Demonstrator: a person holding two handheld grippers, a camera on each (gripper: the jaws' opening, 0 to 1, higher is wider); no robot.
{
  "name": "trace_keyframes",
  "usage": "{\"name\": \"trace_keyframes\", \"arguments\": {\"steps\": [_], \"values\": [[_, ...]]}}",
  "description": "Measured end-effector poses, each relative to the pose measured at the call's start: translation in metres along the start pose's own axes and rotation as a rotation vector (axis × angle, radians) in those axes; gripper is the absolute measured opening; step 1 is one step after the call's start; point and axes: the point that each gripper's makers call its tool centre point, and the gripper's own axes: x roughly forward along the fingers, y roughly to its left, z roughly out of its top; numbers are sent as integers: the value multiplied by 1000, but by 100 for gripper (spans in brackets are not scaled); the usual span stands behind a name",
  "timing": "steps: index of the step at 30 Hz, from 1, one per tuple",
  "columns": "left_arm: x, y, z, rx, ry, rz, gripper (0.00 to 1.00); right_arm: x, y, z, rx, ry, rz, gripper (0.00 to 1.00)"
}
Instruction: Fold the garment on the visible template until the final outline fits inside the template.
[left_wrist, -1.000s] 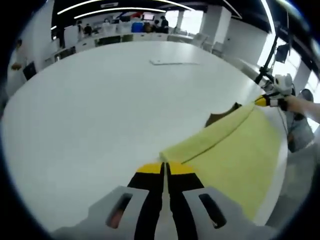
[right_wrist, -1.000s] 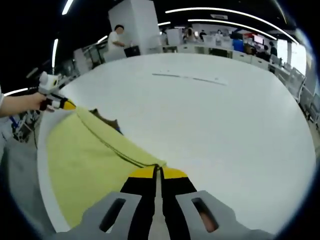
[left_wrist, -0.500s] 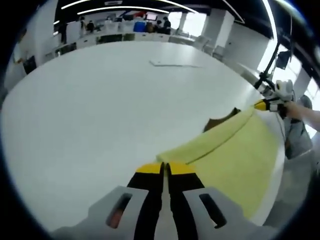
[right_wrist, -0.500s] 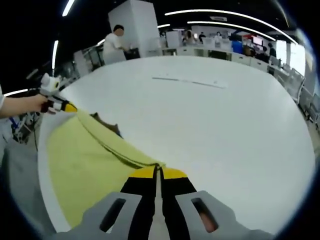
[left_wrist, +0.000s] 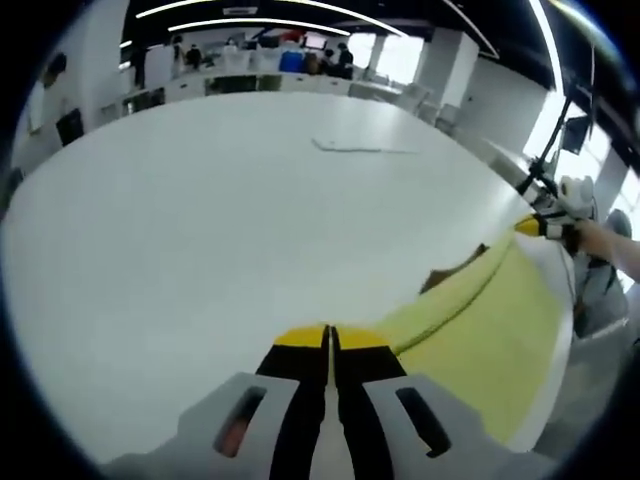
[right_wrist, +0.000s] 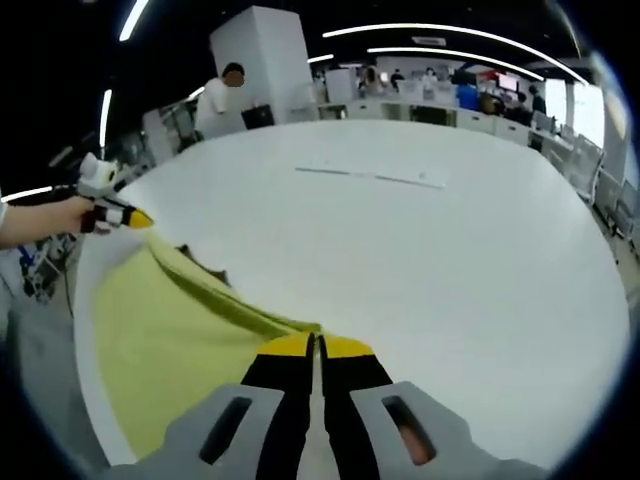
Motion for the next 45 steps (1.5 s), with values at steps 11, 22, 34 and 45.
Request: {"name": "trace_keyframes", "arguments": {"steps": [11,22,34,45], "values": [[-14,1,-3,45,25,15,0,1,-17,3,32,-5,-45,1],[-14,-18,-21,23,16,-32,0,1,16,-15,-14,23,-11,1],[-10,-46,-22,63,15,-103,24,-1,48,-14,-49,11,50,25],[-31,-55,-24,68,4,-121,49,-21,67,-12,-28,4,88,56]]}}
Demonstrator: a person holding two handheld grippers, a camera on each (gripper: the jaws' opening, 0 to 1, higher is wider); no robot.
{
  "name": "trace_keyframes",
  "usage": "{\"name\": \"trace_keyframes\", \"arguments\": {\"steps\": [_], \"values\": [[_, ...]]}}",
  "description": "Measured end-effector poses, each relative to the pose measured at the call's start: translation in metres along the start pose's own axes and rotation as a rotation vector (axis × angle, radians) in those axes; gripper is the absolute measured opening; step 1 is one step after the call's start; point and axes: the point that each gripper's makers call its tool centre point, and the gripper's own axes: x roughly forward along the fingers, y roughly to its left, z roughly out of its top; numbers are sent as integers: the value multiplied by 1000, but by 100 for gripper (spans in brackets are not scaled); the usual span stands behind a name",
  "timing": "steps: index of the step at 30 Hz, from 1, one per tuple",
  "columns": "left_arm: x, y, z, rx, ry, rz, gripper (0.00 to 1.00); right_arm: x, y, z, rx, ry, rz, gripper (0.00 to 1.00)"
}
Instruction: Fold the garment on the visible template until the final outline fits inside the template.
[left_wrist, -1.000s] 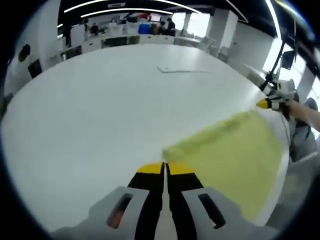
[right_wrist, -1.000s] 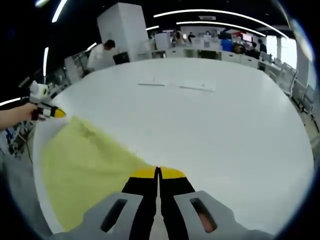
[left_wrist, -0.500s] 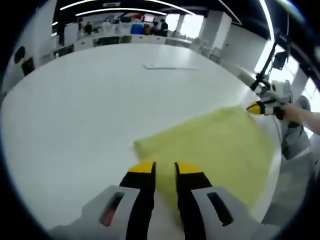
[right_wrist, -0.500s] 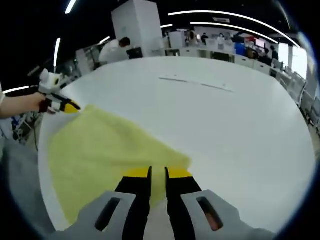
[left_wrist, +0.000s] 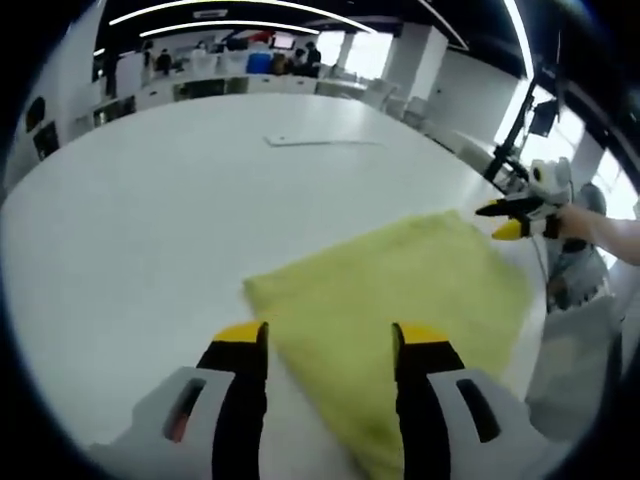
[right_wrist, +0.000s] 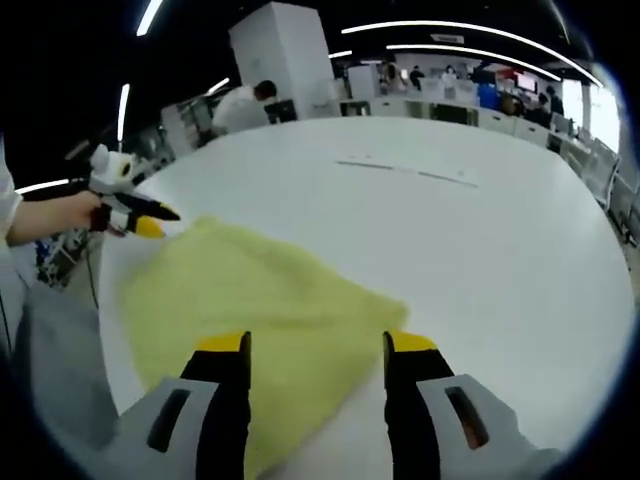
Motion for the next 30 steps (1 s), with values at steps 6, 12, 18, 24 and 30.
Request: {"name": "trace_keyframes", "arguments": {"steps": [6,12,18,24,30], "values": [[-15,-8,-7,-15,8,-8,58,-11,5,-3,14,4,-3,71],[-36,-12,-15,-35,5,-2,69,-28,10,-9,42,8,-13,82],[-55,-15,-23,-66,5,6,75,-46,17,-15,67,10,-8,92],[-80,-20,-29,-79,-5,11,83,-60,22,-23,78,13,-4,98],[-100,-20,-34,-94,-20,23,86,-82,25,-26,99,-3,-18,99]]}}
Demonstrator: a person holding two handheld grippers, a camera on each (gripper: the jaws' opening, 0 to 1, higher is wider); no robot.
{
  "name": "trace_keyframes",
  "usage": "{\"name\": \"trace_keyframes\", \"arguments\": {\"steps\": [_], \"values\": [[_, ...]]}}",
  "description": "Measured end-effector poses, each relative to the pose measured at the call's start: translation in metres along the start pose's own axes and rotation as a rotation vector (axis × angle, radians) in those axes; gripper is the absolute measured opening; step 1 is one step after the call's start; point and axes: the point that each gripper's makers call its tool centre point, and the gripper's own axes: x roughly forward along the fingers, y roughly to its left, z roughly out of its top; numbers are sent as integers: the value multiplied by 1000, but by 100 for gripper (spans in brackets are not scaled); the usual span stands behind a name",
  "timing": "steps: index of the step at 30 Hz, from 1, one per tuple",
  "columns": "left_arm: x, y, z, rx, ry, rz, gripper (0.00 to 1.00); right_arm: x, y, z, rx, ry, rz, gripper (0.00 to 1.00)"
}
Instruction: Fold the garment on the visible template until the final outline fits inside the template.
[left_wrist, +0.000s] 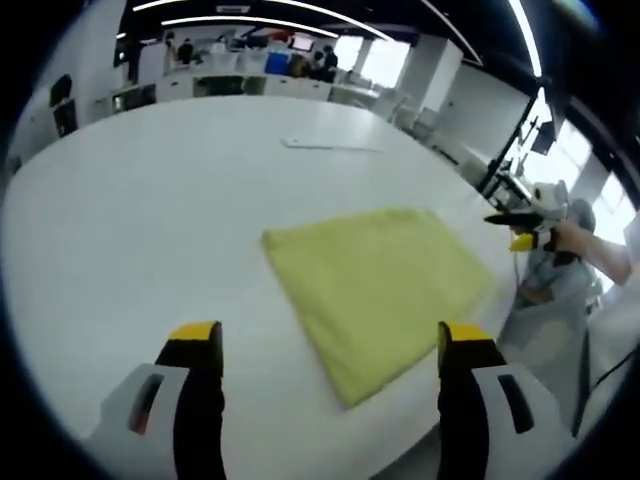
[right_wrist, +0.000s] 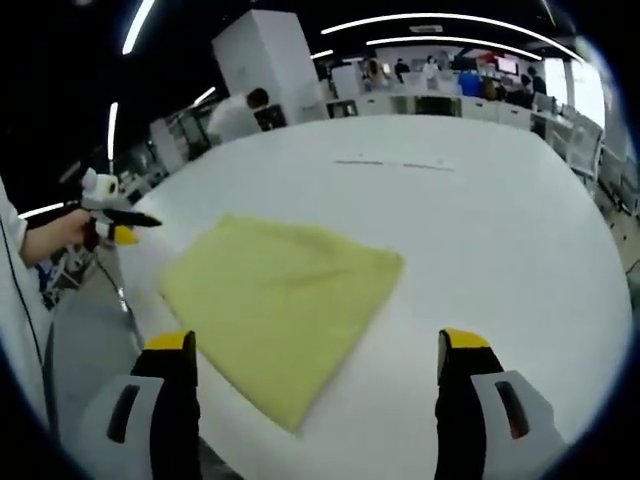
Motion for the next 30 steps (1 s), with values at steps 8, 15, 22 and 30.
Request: {"name": "trace_keyframes", "arguments": {"steps": [8,15,22,30], "values": [[-25,-16,-5,14,-11,-14,93,-29,13,-9,-12,8,-2,100],[-47,-27,-10,41,-33,-25,99,-48,30,-18,-44,20,3,100],[-69,-37,-17,61,-32,-37,99,-66,46,-25,-48,14,13,100],[-85,-48,-24,70,-48,-43,99,-83,61,-33,-45,7,14,99]]}}
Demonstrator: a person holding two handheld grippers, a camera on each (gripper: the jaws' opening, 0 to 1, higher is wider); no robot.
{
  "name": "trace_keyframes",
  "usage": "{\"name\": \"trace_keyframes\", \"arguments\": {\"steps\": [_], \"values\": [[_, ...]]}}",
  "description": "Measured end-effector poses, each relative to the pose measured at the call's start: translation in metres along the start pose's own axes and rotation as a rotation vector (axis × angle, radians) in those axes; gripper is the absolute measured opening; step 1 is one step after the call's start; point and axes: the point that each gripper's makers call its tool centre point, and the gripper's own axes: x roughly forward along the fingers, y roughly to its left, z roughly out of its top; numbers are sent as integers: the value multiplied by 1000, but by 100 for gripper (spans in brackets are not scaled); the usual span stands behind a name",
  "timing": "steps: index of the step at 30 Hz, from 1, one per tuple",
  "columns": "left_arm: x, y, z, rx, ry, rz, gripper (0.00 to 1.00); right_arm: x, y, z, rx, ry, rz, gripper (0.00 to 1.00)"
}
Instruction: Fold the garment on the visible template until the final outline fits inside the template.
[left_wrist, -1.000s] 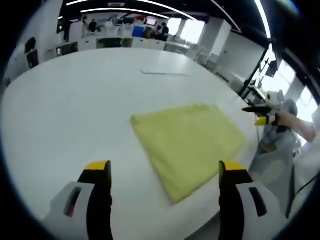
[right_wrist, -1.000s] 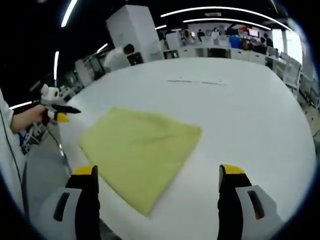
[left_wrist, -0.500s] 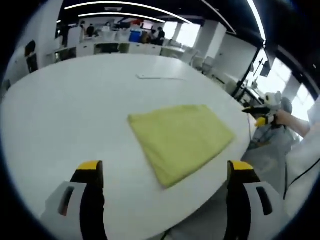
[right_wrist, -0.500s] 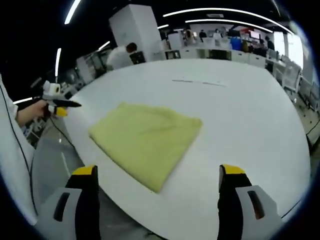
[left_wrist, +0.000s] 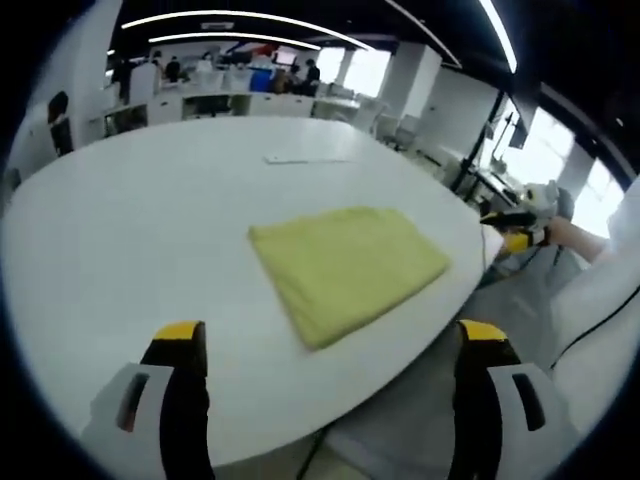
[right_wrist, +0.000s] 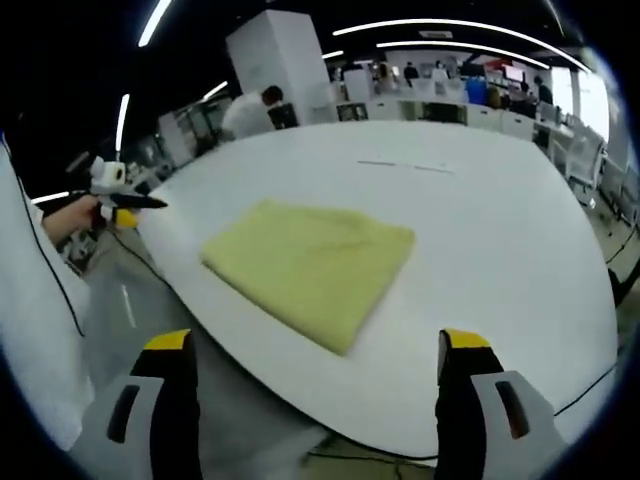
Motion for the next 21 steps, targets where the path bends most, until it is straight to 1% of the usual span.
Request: {"name": "trace_keyframes", "arguments": {"steps": [7,17,19,21], "values": [[-4,-7,-6,-3,-2,-4,99,-5,3,-7,15,-4,1,99],[1,-10,-7,1,0,-13,99,-5,1,-8,21,-12,2,99],[3,-10,-9,1,8,-15,99,-3,1,-11,22,3,10,96],[4,-10,-10,1,13,-14,99,-3,1,-12,20,10,10,96]]}}
